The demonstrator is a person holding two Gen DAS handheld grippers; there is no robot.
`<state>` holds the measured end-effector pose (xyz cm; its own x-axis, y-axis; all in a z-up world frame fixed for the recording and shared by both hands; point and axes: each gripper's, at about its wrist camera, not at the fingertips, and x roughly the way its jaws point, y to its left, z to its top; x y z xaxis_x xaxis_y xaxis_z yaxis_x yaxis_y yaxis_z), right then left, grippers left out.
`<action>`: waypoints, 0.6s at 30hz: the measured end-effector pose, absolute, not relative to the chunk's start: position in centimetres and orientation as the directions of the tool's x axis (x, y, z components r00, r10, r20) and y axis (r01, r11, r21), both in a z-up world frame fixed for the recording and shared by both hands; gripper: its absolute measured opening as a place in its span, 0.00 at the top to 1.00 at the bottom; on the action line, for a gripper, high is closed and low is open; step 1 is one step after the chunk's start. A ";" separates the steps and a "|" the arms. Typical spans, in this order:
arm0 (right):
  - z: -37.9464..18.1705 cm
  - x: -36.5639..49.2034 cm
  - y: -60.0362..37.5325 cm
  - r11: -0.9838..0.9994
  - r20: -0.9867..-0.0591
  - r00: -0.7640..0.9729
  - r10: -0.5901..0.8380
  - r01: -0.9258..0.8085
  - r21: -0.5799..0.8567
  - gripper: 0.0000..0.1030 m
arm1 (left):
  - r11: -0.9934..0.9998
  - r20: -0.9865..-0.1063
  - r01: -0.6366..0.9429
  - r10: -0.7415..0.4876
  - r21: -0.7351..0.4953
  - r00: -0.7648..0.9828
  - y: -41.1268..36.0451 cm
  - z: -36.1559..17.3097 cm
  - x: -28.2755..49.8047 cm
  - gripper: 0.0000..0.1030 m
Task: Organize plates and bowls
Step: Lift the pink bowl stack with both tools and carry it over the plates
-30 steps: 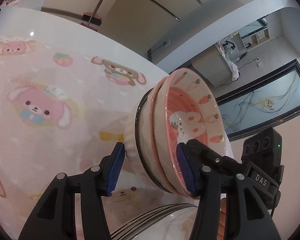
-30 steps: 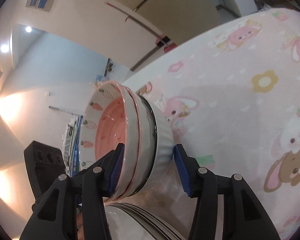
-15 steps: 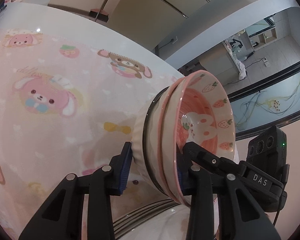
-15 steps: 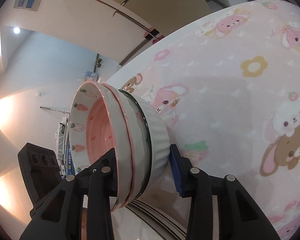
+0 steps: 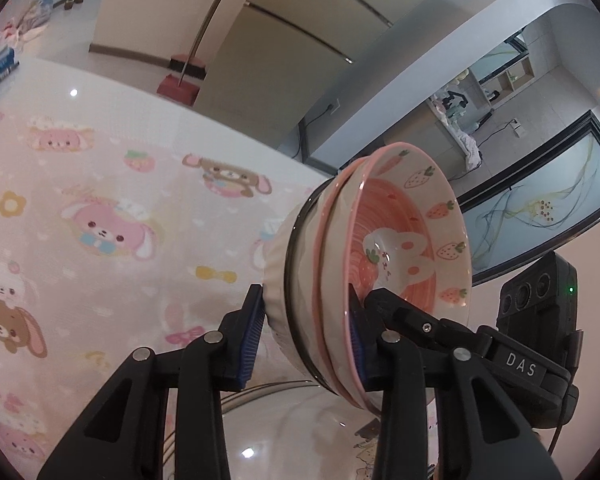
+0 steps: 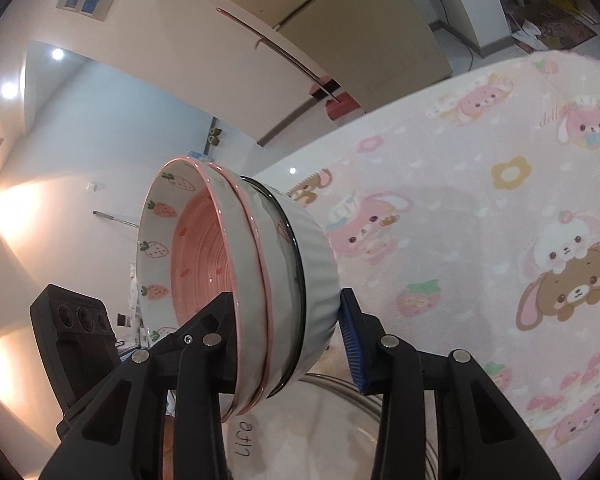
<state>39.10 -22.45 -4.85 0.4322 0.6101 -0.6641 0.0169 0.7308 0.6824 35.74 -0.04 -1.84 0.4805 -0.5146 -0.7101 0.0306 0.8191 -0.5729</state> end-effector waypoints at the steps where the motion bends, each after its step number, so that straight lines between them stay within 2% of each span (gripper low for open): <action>1: -4.5 38.9 -22.6 0.729 -0.659 0.436 0.612 0.011 0.684 0.61 | 0.821 -0.708 0.034 -0.511 -0.570 0.488 -0.2 -1.3 35.7 0.65; 18: 2.8 32.6 -22.4 0.728 -0.618 0.475 0.627 -0.075 0.681 0.61 | 0.845 -0.696 0.066 -0.479 -0.530 0.535 -0.7 6.0 30.9 0.66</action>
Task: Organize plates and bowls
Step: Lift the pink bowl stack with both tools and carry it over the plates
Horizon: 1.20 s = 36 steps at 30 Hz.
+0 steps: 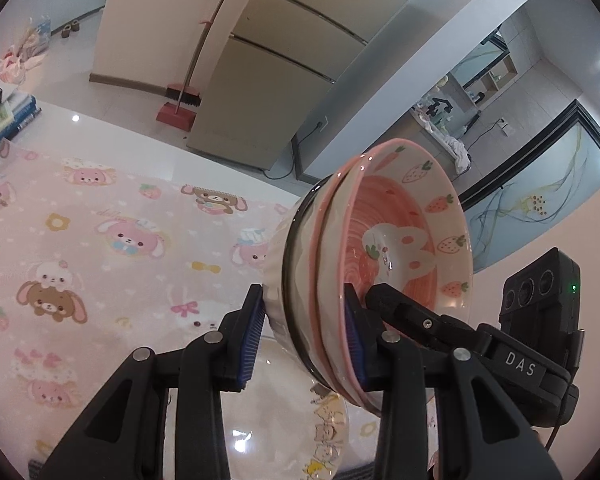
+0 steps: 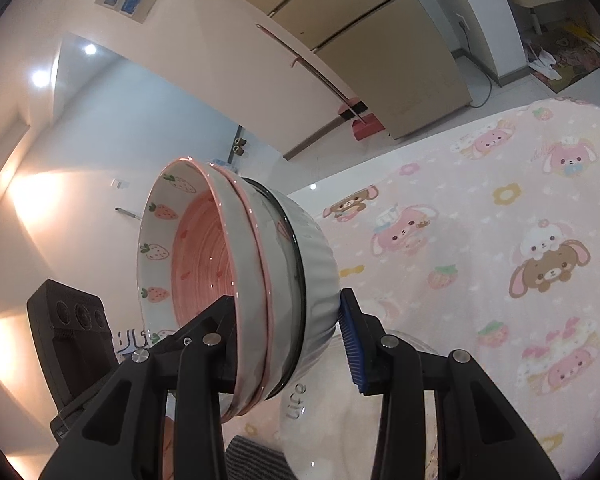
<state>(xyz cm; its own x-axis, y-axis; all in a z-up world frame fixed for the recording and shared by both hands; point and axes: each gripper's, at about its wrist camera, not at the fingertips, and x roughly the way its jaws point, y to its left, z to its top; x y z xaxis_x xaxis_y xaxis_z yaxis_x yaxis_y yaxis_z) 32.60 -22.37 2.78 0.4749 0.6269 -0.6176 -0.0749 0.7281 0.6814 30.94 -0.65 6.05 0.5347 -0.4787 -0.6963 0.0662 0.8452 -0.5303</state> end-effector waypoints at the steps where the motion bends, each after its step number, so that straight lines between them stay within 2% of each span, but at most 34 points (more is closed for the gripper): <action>1: 3.0 32.1 -22.2 0.730 -0.617 0.475 0.628 -0.083 0.679 0.61 | 0.848 -0.696 0.065 -0.474 -0.526 0.540 -0.7 6.5 30.5 0.65; 10: 5.2 26.9 -22.0 0.736 -0.613 0.478 0.629 -0.113 0.667 0.61 | 0.861 -0.682 0.085 -0.453 -0.502 0.574 -0.5 8.5 25.5 0.65; 18: 4.5 24.1 -21.8 0.739 -0.632 0.454 0.628 -0.095 0.667 0.61 | 0.867 -0.705 0.062 -0.441 -0.494 0.556 -0.4 8.0 22.7 0.65; 36: -1.5 23.1 -20.8 0.762 -0.702 0.370 0.608 -0.025 0.647 0.61 | 0.873 -0.758 0.021 -0.435 -0.487 0.486 0.2 2.2 21.0 0.65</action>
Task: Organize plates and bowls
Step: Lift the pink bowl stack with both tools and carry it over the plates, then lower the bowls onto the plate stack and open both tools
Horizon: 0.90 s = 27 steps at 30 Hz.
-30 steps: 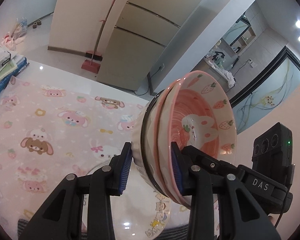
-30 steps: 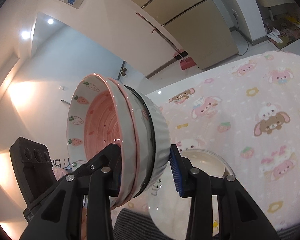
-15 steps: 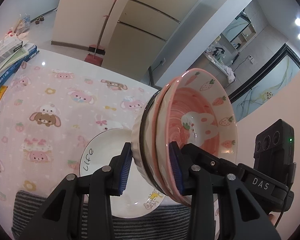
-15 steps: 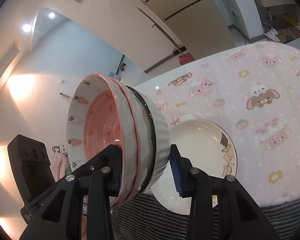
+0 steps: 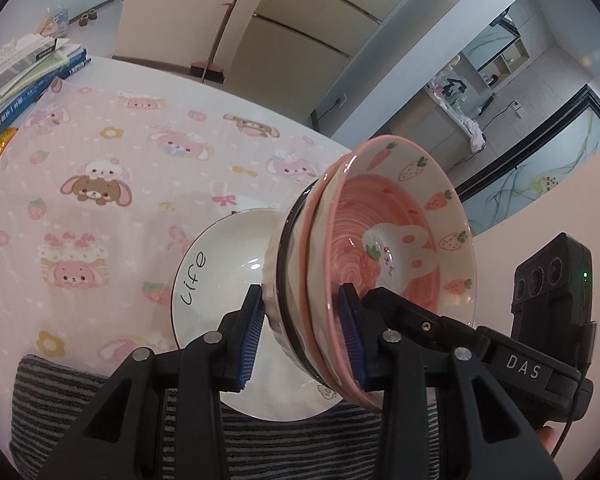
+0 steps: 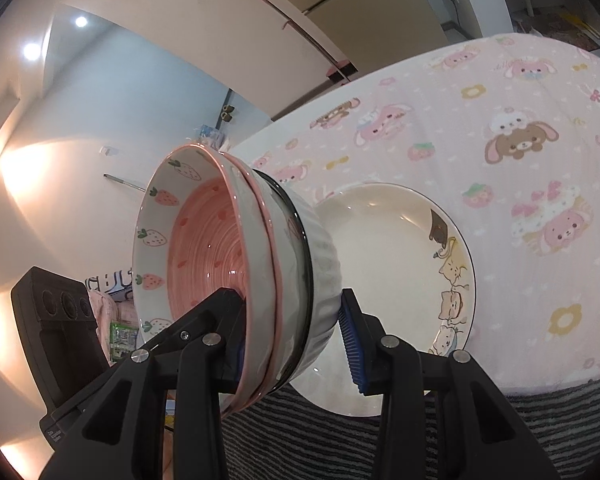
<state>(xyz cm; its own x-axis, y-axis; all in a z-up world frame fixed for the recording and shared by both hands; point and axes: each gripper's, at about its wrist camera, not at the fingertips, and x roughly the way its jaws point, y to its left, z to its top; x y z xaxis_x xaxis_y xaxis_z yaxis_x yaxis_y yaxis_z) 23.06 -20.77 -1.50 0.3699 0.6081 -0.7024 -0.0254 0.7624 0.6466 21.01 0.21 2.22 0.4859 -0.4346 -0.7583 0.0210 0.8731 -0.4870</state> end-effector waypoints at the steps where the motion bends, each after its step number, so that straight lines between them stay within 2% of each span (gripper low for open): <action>1: -1.9 23.1 -20.8 0.764 -0.707 0.364 0.607 -0.021 0.645 0.61 | 0.875 -0.763 0.021 -0.433 -0.483 0.480 0.1 1.9 21.1 0.65; 27: -6.1 23.6 -20.9 0.790 -0.762 0.302 0.572 0.045 0.611 0.61 | 0.904 -0.830 -0.007 -0.389 -0.428 0.400 -1.3 -2.0 21.3 0.65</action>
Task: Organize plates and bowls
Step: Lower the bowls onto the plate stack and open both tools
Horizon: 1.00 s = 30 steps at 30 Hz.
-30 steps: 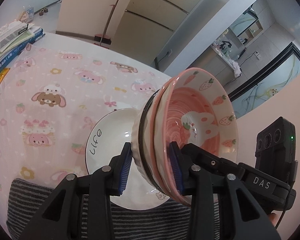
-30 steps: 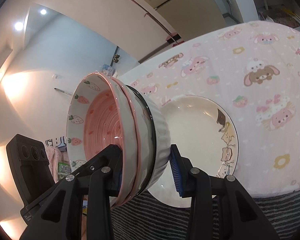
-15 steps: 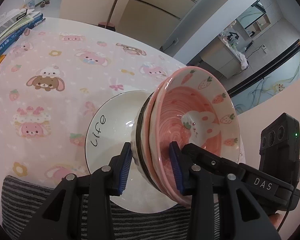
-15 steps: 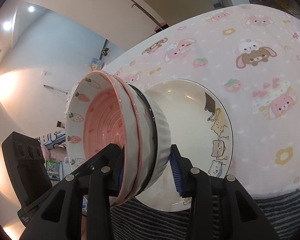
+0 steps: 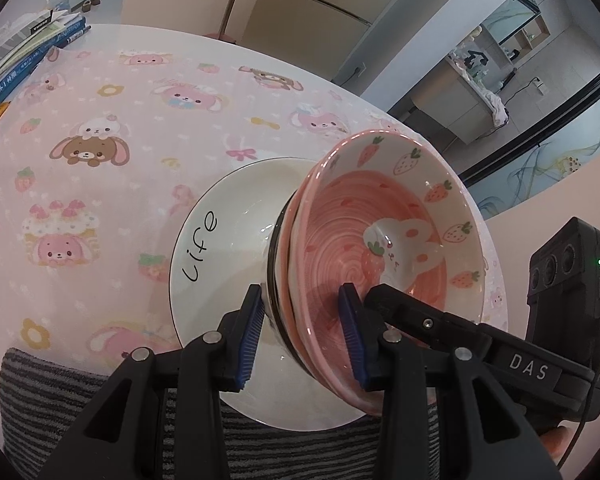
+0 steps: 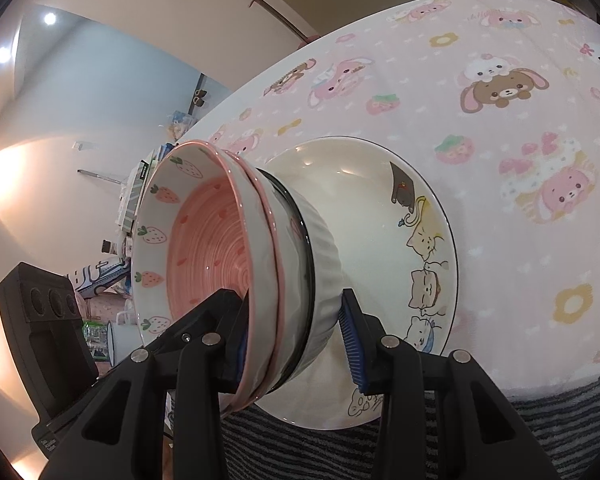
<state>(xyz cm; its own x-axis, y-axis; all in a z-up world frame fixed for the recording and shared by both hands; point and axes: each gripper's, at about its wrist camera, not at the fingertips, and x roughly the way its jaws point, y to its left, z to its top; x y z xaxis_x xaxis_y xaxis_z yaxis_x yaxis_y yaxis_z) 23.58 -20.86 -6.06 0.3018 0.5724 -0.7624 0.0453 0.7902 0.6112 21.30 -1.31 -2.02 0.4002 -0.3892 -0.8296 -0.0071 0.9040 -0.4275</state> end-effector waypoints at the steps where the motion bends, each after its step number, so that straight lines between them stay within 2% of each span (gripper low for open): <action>1: -6.1 23.7 -20.8 0.791 -0.764 0.300 0.571 0.046 0.610 0.61 | 0.905 -0.831 -0.007 -0.388 -0.426 0.400 -1.3 -2.0 21.3 0.65; 24: -6.7 23.9 -20.3 0.810 -0.781 0.299 0.548 0.042 0.585 0.59 | 0.915 -0.843 -0.011 -0.368 -0.404 0.392 -1.6 -2.9 21.4 0.66; 30: -6.7 23.8 -20.1 0.820 -0.785 0.307 0.539 0.021 0.572 0.55 | 0.927 -0.843 -0.001 -0.340 -0.374 0.416 -1.6 -2.6 21.5 0.68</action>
<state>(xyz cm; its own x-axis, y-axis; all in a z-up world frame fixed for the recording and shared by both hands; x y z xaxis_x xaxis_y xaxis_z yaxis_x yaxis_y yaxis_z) 23.84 -20.09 -6.65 0.3066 0.5390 -0.7845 0.0207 0.8203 0.5716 21.52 -1.60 -2.62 0.4159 -0.3401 -0.8434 -0.0011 0.9272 -0.3744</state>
